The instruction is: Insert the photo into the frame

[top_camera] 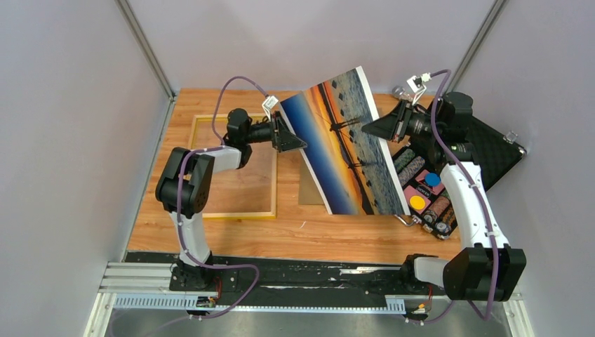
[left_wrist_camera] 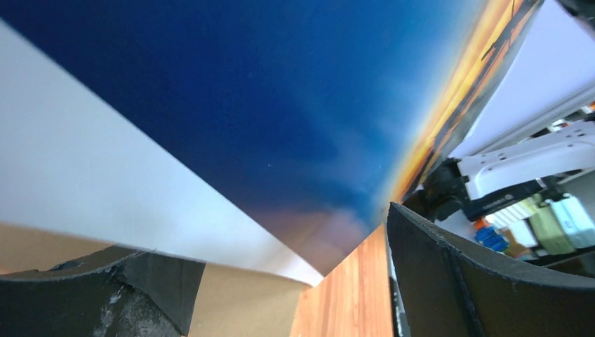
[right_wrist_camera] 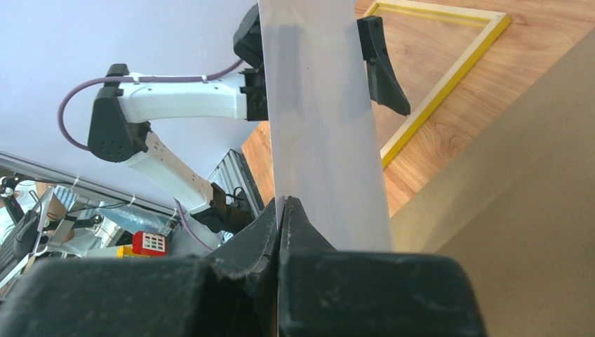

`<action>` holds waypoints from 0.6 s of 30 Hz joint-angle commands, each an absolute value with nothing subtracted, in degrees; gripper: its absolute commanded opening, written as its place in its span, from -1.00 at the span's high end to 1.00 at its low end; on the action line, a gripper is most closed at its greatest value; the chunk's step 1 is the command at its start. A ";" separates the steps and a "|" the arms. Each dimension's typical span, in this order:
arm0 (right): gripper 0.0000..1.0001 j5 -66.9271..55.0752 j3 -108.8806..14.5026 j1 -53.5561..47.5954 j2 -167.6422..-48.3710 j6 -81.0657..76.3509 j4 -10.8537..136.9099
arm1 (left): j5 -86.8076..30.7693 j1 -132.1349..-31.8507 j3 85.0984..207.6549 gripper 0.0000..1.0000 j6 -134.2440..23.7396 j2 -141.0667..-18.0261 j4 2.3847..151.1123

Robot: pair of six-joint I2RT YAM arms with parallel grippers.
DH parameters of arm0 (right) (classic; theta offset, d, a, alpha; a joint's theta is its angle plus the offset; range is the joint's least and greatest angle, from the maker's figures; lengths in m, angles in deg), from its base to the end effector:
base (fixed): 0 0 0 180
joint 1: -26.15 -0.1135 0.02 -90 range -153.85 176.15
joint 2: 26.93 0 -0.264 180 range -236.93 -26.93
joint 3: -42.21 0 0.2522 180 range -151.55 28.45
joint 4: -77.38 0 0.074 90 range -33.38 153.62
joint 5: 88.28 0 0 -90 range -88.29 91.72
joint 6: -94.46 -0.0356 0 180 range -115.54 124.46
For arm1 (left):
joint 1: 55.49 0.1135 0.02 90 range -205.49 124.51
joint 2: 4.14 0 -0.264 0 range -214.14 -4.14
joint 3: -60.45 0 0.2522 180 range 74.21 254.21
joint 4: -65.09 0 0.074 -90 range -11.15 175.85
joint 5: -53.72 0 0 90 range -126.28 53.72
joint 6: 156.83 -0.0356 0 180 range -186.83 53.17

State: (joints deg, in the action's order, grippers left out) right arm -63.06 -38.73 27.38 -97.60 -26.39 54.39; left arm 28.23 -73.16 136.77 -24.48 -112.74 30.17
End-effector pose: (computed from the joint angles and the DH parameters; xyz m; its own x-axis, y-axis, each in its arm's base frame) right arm 0.2684 0.0265 0.3879 -0.6367 0.2322 -0.7353 -0.6367 0.3796 0.6712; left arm 0.3777 -0.1541 0.2331 -0.6343 -0.1022 -0.7663 0.7611 0.0914 -0.6422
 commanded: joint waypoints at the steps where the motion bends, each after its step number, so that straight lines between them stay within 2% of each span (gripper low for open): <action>1: 1.00 -62.37 -38.70 27.39 -97.08 -29.99 59.20 | 28.69 -74.80 136.01 -0.93 -5.02 -117.09 2.97; 3: 1.00 -62.19 -38.44 27.59 -97.26 -30.30 59.76 | 28.24 -74.99 135.92 -0.82 0.08 -118.93 -0.69; 9: 1.00 -61.62 -38.02 28.18 -97.83 -30.35 60.04 | 26.87 -75.00 134.61 -0.52 -1.44 -117.43 1.70; 18: 1.00 -60.53 -37.06 29.85 -98.04 -30.07 60.45 | 28.04 -74.81 134.53 0.18 -2.28 -115.98 4.83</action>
